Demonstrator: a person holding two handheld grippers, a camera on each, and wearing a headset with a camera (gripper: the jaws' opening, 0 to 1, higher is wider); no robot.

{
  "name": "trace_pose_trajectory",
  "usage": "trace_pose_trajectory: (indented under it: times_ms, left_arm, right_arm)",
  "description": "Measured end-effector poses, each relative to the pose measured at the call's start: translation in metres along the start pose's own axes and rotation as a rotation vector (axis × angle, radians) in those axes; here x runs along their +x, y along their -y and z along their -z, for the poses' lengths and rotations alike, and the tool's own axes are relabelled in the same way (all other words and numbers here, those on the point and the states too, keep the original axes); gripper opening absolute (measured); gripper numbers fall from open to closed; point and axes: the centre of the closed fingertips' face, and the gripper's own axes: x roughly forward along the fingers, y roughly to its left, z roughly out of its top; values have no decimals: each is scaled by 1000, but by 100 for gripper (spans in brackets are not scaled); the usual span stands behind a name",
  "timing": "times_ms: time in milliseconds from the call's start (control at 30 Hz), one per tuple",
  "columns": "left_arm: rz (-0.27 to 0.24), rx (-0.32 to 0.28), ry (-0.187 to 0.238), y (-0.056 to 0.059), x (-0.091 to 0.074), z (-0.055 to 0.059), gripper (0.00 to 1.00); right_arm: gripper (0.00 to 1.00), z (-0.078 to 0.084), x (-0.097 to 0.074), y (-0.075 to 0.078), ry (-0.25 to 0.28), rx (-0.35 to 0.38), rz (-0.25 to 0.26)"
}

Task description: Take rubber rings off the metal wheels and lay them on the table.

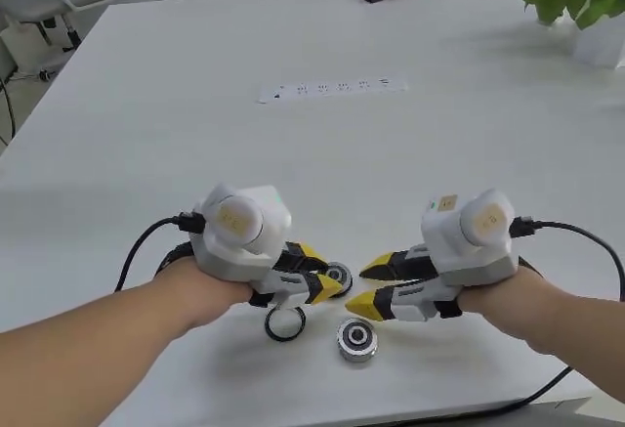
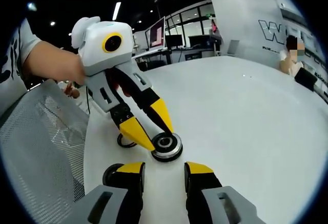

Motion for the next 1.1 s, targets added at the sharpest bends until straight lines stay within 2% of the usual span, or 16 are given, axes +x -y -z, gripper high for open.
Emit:
trace_pose_trajectory:
  times_ms: [133, 500, 933, 1100]
  left_arm:
    - [-12, 31, -5, 0, 1, 0, 11]
    - [-37, -1, 12, -3, 1, 1, 8]
    - [-60, -21, 11, -3, 0, 2, 7]
    - [-66, -26, 12, -3, 0, 2, 7]
  right_arm:
    - [28, -1, 0, 0, 2, 0, 0]
    - [29, -8, 4, 0, 11, -11, -4]
    - [29, -16, 16, 3, 12, -26, -2]
    - [29, -15, 22, 0, -3, -36, -11]
